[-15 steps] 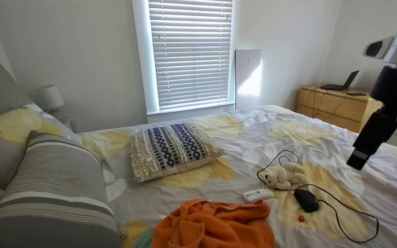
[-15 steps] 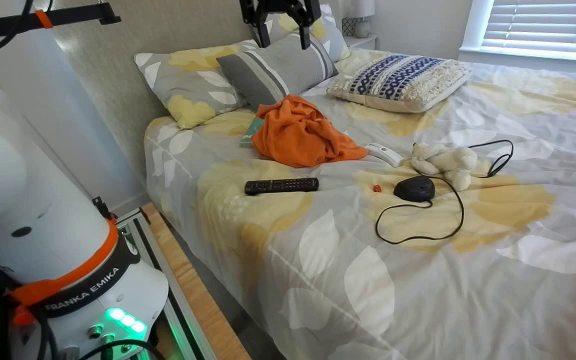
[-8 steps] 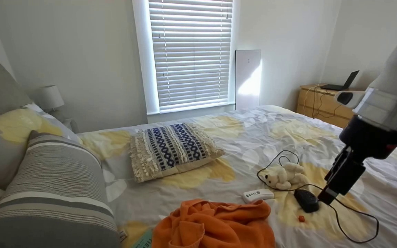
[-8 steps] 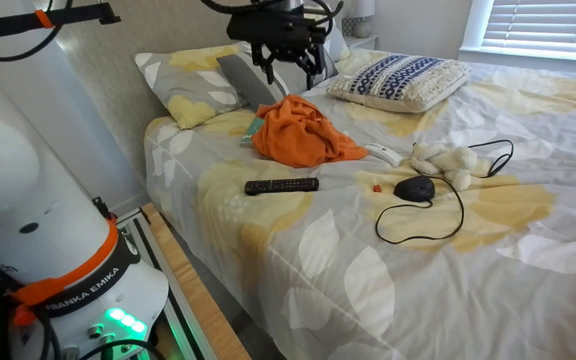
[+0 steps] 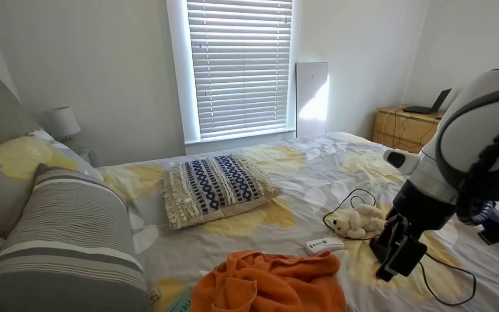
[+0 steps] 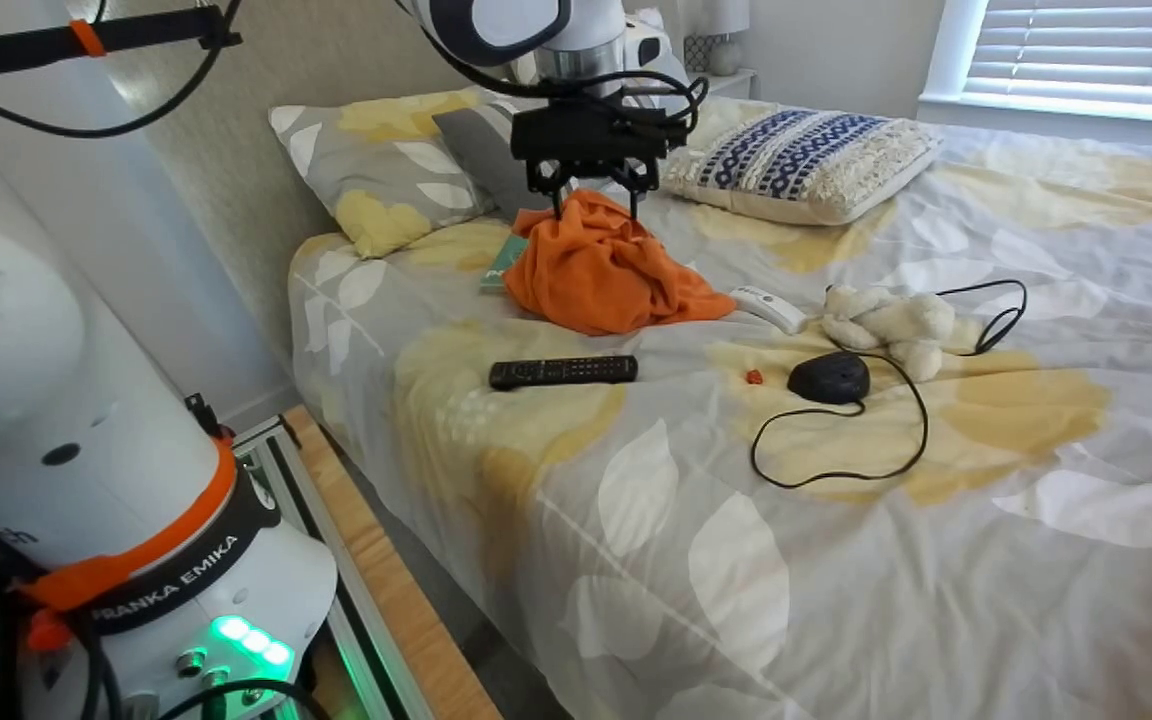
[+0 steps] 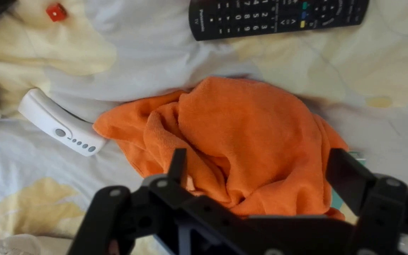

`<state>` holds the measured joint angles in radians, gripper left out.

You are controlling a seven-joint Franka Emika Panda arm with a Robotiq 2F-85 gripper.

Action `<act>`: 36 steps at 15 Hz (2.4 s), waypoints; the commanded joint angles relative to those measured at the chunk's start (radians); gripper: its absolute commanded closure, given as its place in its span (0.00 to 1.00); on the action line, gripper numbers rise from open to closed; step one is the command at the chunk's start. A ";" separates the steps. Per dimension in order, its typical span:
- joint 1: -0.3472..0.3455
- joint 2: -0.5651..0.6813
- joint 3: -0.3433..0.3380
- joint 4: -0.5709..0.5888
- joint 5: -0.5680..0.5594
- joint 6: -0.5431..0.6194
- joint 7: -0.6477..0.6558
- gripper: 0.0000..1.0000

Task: Pick up the orange throw and put it on the right side of the bed

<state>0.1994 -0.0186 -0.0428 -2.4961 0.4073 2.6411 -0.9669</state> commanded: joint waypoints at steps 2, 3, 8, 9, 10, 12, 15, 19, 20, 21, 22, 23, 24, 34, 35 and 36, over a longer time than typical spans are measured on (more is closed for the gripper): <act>-0.064 0.148 0.077 0.091 0.037 0.123 -0.172 0.00; -0.081 0.168 0.098 0.105 0.044 0.145 -0.201 0.00; -0.159 0.193 0.180 0.123 0.038 0.146 -0.210 0.00; -0.172 0.205 0.192 0.130 0.035 0.146 -0.213 0.00; -0.177 0.207 0.196 0.131 0.034 0.146 -0.212 0.00; -0.179 0.203 0.199 0.131 0.035 0.146 -0.212 0.00; -0.178 0.201 0.200 0.131 0.036 0.146 -0.212 0.00; -0.189 0.230 0.208 0.143 0.052 0.160 -0.239 0.00; -0.207 0.253 0.230 0.158 0.094 0.149 -0.279 0.00; -0.213 0.273 0.232 0.161 0.083 0.159 -0.278 0.00; -0.228 0.294 0.247 0.168 0.091 0.159 -0.299 0.00; -0.241 0.315 0.261 0.176 0.091 0.166 -0.317 0.00; -0.257 0.336 0.277 0.183 0.091 0.168 -0.337 0.00; -0.414 0.555 0.446 0.287 -0.005 0.329 -0.442 0.00; -0.431 0.580 0.467 0.297 -0.021 0.342 -0.449 0.00; -0.450 0.604 0.487 0.307 -0.044 0.355 -0.458 0.00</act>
<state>-0.1820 0.4951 0.3742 -2.2335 0.4180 2.9460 -1.3758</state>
